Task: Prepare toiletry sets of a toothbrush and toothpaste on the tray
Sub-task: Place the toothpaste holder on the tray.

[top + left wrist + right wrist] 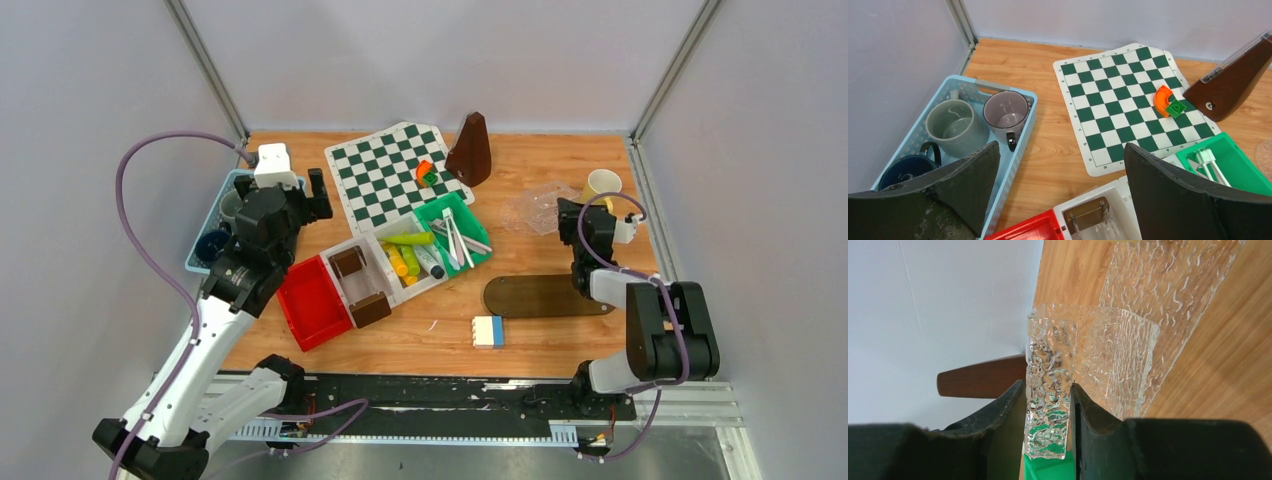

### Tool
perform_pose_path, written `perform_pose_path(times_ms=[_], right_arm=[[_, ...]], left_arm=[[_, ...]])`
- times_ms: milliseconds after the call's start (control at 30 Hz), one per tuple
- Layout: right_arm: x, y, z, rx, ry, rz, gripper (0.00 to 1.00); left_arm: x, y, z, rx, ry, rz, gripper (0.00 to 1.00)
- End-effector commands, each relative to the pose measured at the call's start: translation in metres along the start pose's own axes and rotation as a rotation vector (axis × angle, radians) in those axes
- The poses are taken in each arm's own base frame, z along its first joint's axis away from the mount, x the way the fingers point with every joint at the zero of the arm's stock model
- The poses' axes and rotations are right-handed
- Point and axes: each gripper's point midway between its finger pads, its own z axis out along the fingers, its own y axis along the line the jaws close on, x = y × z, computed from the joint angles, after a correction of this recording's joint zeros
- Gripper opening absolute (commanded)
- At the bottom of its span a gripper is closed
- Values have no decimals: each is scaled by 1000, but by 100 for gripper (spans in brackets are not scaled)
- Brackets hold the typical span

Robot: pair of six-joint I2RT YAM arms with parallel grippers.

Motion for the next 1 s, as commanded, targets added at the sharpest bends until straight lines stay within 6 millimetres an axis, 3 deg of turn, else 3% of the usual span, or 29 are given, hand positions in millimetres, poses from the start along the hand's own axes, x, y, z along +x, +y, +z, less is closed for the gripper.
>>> perform_pose_path(times_ms=[0, 200, 333, 533, 633, 867, 967], right_arm=[[-18, 33, 6, -140, -87, 76, 0], [-15, 18, 18, -120, -99, 66, 4], [-8, 3, 21, -96, -76, 81, 12], [6, -14, 17, -78, -15, 84, 30], [10, -21, 13, -66, 4, 78, 44], [11, -32, 10, -5, 15, 25, 71], [12, -36, 8, 23, 21, 7, 78]], left_arm=[[-23, 8, -3, -23, -92, -8, 100], [-23, 13, -4, -44, -102, 13, 100], [-23, 19, -4, -75, -111, 23, 100], [-24, 22, -5, -80, -120, 20, 100], [-23, 21, -4, -79, -118, 23, 100], [-24, 22, -6, -78, -120, 21, 100], [-24, 23, -6, -78, -122, 21, 100]])
